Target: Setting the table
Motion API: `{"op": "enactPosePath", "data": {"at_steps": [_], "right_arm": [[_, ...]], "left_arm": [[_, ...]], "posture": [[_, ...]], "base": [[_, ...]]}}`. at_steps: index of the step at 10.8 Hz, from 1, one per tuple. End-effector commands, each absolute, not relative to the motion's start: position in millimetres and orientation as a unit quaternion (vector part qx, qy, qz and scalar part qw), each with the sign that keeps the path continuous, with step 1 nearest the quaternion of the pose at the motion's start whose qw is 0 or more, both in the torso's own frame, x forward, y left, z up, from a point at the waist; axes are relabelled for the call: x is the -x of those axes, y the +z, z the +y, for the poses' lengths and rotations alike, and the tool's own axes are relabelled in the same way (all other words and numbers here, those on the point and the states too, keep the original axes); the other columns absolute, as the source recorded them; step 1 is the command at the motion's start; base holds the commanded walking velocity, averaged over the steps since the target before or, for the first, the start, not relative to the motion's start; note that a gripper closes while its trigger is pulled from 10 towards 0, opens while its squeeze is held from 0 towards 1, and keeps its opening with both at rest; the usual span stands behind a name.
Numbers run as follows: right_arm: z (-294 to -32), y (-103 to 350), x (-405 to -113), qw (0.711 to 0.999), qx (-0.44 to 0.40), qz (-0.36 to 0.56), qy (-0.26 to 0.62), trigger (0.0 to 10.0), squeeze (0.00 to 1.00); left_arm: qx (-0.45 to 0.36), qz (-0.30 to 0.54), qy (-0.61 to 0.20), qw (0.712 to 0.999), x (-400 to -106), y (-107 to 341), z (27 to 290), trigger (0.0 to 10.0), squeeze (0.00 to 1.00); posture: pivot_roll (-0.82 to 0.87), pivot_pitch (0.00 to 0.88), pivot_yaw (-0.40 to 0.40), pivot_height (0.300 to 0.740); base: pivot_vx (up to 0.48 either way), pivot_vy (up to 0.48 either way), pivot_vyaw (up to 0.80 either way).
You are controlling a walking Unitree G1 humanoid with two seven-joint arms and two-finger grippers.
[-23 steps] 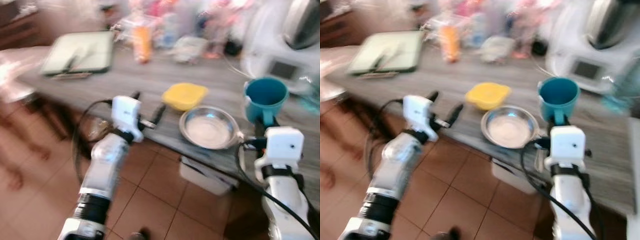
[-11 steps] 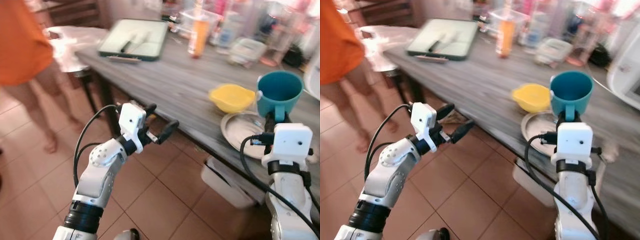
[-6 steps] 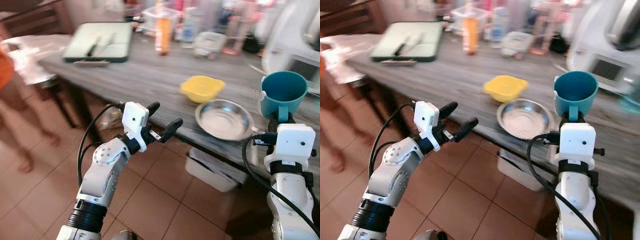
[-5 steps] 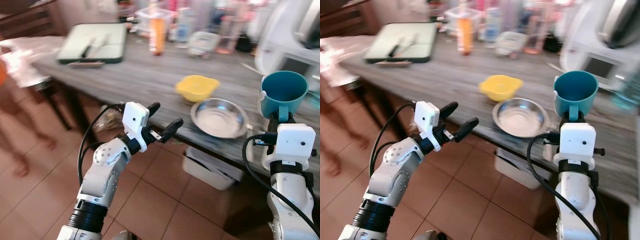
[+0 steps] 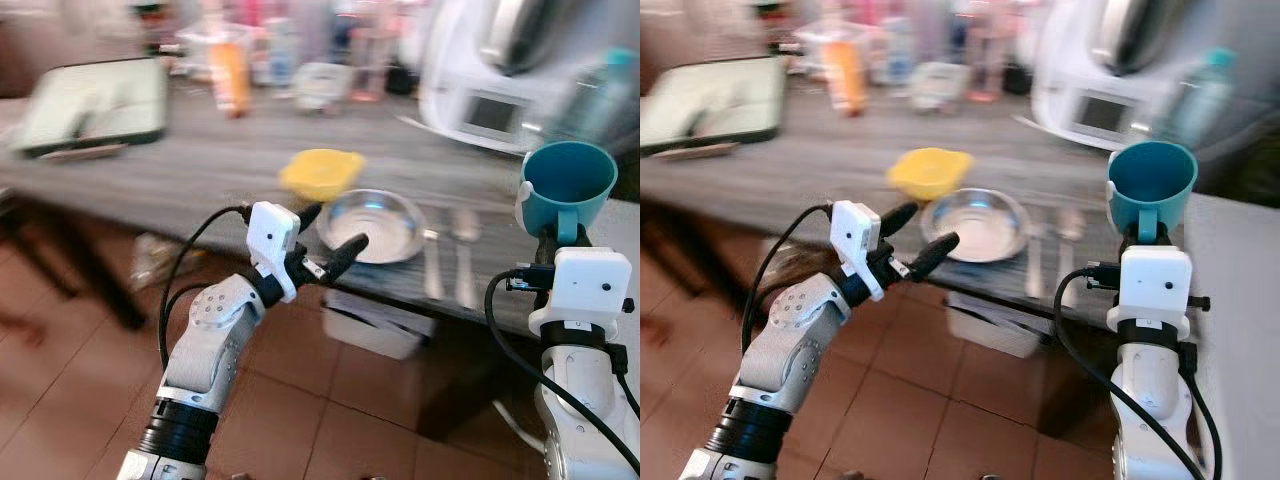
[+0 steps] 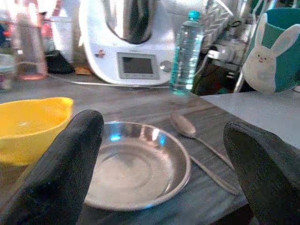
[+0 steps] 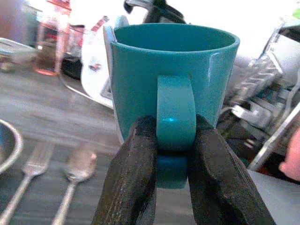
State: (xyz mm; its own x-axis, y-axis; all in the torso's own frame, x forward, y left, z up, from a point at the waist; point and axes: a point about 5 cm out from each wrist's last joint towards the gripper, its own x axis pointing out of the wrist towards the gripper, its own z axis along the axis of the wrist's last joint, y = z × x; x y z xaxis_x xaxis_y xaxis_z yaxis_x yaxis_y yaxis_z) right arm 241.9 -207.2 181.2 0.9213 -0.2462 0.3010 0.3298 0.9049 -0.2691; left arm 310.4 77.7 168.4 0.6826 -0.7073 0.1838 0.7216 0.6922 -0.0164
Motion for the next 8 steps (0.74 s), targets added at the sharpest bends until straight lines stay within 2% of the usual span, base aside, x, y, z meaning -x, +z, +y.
{"op": "enactPosePath", "data": {"at_steps": [1, 2, 8], "right_arm": [[-209.1, 185.2, -239.9, 0.965, 0.163, -0.136, -0.153, 10.0, 0.00], [-209.3, 184.9, -239.0, 0.965, 0.162, -0.137, -0.154, 10.0, 0.00], [-209.7, 186.7, -237.7, 0.964, 0.165, -0.140, -0.154, 10.0, 0.00]], "left_arm": [[0.039, -0.081, -0.391, 0.916, -312.0, 170.2, 77.1, 10.0, 0.00], [0.036, -0.083, -0.382, 0.920, -314.5, 171.0, 77.2, 10.0, 0.00], [0.040, -0.097, -0.370, 0.923, -317.2, 175.7, 78.4, 10.0, 0.00]], "posture": [[0.07, 0.101, -0.018, 0.740], [0.07, 0.102, -0.018, 0.740], [0.07, 0.108, -0.018, 0.740]], "base": [[0.000, 0.000, -0.80], [0.000, 0.000, -0.41], [0.000, 0.000, 0.00]]}}
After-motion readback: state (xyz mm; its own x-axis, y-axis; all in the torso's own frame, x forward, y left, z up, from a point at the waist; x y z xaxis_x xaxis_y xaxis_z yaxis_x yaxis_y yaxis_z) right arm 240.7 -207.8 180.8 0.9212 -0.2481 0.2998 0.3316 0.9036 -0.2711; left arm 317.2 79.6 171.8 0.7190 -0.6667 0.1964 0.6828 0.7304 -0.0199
